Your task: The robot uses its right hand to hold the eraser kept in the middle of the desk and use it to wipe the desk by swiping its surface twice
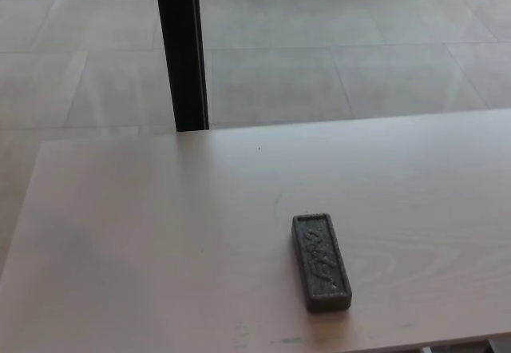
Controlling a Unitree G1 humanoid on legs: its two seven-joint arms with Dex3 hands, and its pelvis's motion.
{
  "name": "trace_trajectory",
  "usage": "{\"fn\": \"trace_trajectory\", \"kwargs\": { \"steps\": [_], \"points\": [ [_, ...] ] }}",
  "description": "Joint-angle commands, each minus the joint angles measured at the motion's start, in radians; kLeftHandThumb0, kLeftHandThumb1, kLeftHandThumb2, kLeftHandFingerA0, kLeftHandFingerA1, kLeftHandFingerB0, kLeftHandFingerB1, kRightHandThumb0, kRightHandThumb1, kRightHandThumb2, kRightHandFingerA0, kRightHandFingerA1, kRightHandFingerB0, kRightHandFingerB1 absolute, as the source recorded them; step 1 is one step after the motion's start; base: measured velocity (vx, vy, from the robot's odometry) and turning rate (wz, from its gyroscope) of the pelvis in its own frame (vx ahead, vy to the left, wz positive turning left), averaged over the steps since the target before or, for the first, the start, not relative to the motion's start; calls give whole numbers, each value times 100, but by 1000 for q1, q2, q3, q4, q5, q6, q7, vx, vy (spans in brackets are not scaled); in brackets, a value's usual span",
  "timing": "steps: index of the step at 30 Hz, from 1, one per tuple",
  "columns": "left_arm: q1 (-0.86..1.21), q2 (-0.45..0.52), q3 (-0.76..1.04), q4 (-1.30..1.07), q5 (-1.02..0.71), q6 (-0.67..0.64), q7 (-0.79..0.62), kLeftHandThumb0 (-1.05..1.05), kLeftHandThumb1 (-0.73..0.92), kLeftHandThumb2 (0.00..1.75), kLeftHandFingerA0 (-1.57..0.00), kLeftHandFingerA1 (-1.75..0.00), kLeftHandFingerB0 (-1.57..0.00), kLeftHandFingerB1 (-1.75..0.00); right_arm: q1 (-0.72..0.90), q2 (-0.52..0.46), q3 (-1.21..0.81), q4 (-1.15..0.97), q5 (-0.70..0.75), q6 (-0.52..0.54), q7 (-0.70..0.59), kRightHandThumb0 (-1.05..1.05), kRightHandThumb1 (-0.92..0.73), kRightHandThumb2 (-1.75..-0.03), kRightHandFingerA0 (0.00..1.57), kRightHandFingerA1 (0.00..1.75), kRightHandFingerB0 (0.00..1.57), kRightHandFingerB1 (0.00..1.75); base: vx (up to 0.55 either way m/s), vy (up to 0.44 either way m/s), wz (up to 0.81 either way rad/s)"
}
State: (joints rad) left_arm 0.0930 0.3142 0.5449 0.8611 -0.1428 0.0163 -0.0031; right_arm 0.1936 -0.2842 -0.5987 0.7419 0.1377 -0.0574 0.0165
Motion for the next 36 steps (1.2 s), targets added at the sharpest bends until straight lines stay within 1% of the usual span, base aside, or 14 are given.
{"fn": "trace_trajectory", "kwargs": {
  "steps": [1, 7, 8, 13, 14, 16, 20, 22, 23, 25, 29, 30, 35, 36],
  "points": [
    [-23, 28, 103, -3, -125, -9, -16, -52, 71, 62, -55, -92, -42, -64, -89, -71, -204, -109, 231, 40, -38, -69, -55, -61, 98, 84, 71, 86, 0, 0, 0],
    [-22, 23, 107, 1, -113, -31, -25, -55, 70, 62, -59, -93, -42, -65, -367, -265, -271, -231, 186, 216, -221, -57, -60, -88, 125, 96, 71, 83, 0, 0, 0],
    [-25, 24, 109, 9, -114, -34, -26, -53, 49, 98, -65, -87, -36, -65, -422, -294, -273, -231, 193, 215, -221, -56, -62, -86, 136, 105, 86, 76, 0, 0, 0],
    [-20, 25, 104, -3, -113, -25, -24, -54, 71, 62, -57, -92, -41, -64, -680, -372, -224, -271, 204, 241, -210, -61, -40, -106, 153, 143, 115, 101, 0, 0, 0],
    [-23, 21, 105, -1, -115, -25, -17, -51, 50, 98, -66, -87, -38, -66, -806, -343, -148, -383, 198, 272, -226, -63, -39, -104, 135, 143, 115, 107, 0, 0, 0],
    [-15, 17, 104, -16, -114, -18, -11, -54, 70, 61, -59, -94, -44, -66, -854, -321, -122, -420, 193, 285, -232, -48, -40, -105, 123, 158, 106, 108, 0, 0, 0],
    [-20, 13, 104, -25, -120, -10, -8, -52, 50, 98, -65, -87, -37, -66, -930, -268, -57, -493, 181, 321, -215, -26, -43, -117, 105, 174, 88, 122, 0, 0, 0],
    [-31, 22, 107, 13, -125, -25, -26, -53, 71, 61, -57, -89, -42, -63, -964, -191, 87, -517, 153, 299, -95, -23, -56, -115, 120, 138, 83, 111, 0, 0, 0],
    [-31, 23, 106, 15, -125, -26, -28, -53, 70, 61, -58, -90, -43, -63, -958, -160, 126, -530, 161, 286, -50, -15, -59, -111, 95, 175, 75, 137, 0, 0, 0],
    [-20, 8, 101, -17, -122, -23, -19, -54, 70, 61, -58, -93, -45, -68, -943, -105, 217, -592, 151, 311, -22, -24, -51, -118, 126, 140, 92, 118, 0, 0, 0],
    [-21, 8, 100, -9, -122, -29, -24, -54, 70, 62, -58, -92, -41, -64, -844, 33, 423, -721, 117, 392, -21, -17, -54, -120, 123, 144, 84, 115, 0, 0, 0],
    [-16, 6, 96, -20, -118, -29, -24, -53, 50, 98, -64, -86, -35, -65, -826, 59, 454, -683, 99, 372, -10, -12, -52, -114, 94, 175, 78, 137, 0, 0, 0],
    [-23, 11, 101, 4, -122, -37, -31, -55, 70, 61, -57, -89, -44, -65, -770, 122, 558, -616, 50, 309, 7, -30, -52, -117, 127, 141, 94, 121, 0, 0, 0],
    [-23, 13, 107, 11, -130, -44, -41, -53, 49, 98, -61, -84, -33, -64, -758, 145, 574, -613, 57, 328, 0, -31, -53, -116, 128, 143, 94, 121, 0, 0, 0]
  ]
}}
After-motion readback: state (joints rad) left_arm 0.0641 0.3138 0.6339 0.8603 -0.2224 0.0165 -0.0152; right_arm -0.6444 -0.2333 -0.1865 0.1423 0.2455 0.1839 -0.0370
